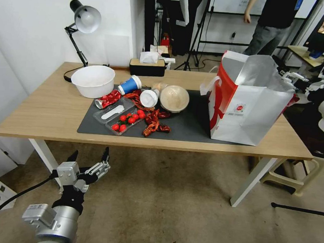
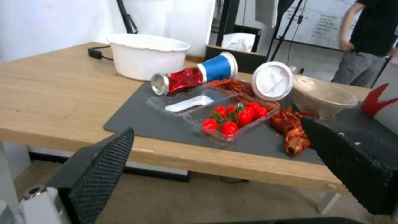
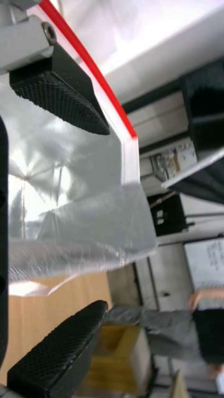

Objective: Pick up the food delivery bag from the floor and place it on the table.

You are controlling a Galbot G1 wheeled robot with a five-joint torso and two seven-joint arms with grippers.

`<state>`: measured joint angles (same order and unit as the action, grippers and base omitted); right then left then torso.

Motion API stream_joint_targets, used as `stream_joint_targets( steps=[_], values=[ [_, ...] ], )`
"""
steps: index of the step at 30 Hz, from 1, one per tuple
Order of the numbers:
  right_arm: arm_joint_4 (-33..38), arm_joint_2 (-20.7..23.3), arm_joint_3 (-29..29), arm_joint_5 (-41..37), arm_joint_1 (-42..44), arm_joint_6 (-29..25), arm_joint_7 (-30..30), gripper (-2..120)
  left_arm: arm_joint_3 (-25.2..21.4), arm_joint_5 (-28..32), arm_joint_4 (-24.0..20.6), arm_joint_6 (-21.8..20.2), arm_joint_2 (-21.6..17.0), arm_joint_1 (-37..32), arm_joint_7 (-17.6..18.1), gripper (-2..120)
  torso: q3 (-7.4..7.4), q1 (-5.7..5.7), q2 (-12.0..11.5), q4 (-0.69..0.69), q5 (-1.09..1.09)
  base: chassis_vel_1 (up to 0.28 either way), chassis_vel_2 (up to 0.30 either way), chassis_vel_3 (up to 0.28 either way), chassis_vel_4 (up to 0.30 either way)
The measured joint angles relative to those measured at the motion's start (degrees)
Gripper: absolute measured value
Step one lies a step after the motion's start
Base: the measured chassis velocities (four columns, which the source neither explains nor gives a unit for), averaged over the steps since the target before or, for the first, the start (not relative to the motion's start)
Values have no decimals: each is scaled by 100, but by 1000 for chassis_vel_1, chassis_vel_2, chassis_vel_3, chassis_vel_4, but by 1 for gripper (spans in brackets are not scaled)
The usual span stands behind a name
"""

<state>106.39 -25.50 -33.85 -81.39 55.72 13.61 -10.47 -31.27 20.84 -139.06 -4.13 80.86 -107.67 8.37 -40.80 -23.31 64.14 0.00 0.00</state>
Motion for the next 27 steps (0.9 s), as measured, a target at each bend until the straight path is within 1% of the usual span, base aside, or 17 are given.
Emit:
stream_joint_targets(
  steps=[1,4,5,7,8,10,11,12,14,16,18,20,21,25,26,27],
  values=[
    [0,0,0,0,0,0,0,100,0,0,0,0,0,0,0,100,0,0,0,0,0,0,0,0,0],
    [434,10,-569,322,712,-161,241,100,-2,34,-22,-75,5,38,92,100,0,0,1,-1,-1,0,0,0,0],
    [434,10,-569,322,712,-161,241,100,-2,34,-22,-75,5,38,92,100,0,0,1,-1,-1,0,0,0,0],
    [664,-49,-782,621,1134,-394,396,100,-4,44,-36,-116,7,45,110,100,0,1,1,0,-1,0,0,0,0],
    [664,-49,-782,621,1134,-394,396,100,-4,44,-36,-116,7,45,110,100,0,1,1,0,-1,0,0,0,0],
    [845,-145,-911,1017,1471,-676,562,100,-1,47,-38,-128,5,53,112,100,0,1,0,0,-1,0,0,0,0],
    [961,-224,-955,1288,1667,-909,645,100,4,48,-39,-130,3,56,111,100,0,1,1,-1,0,0,0,0,0],
    [1074,-329,-971,1553,1865,-1205,716,100,8,49,-39,-130,0,56,105,100,0,2,1,-1,-1,0,0,0,0],
    [1111,-369,-973,1633,1939,-1305,738,100,9,48,-40,-130,-1,56,101,100,0,1,1,0,-1,0,0,0,0],
    [1284,-588,-955,2048,2304,-1919,819,100,13,49,-44,-119,-3,57,72,100,0,1,0,0,0,0,0,0,0],
    [1312,-628,-954,2124,2363,-1995,821,100,12,49,-44,-116,-4,57,69,100,0,1,1,-1,0,0,0,0,0],
    [1473,-864,-956,2487,2675,-2355,793,100,11,38,-44,-77,-5,60,34,100,0,1,0,0,-1,0,0,0,0],
    [1473,-864,-956,2487,2675,-2355,793,100,11,38,-44,-77,-5,60,34,100,0,1,0,0,-1,0,0,0,0],
    [1695,-1257,-934,3002,3045,-2675,633,100,10,-27,-8,-34,7,81,-45,100,0,1,1,-1,-1,0,0,0,0],
    [1695,-1257,-934,3002,3045,-2675,633,100,10,-27,-8,-34,7,81,-45,100,0,1,1,-1,-1,0,0,0,0],
    [1784,-1425,-895,3190,3165,-2699,545,100,14,-60,12,-17,18,95,-82,100,0,1,1,0,-1,0,0,0,0]
  ],
)
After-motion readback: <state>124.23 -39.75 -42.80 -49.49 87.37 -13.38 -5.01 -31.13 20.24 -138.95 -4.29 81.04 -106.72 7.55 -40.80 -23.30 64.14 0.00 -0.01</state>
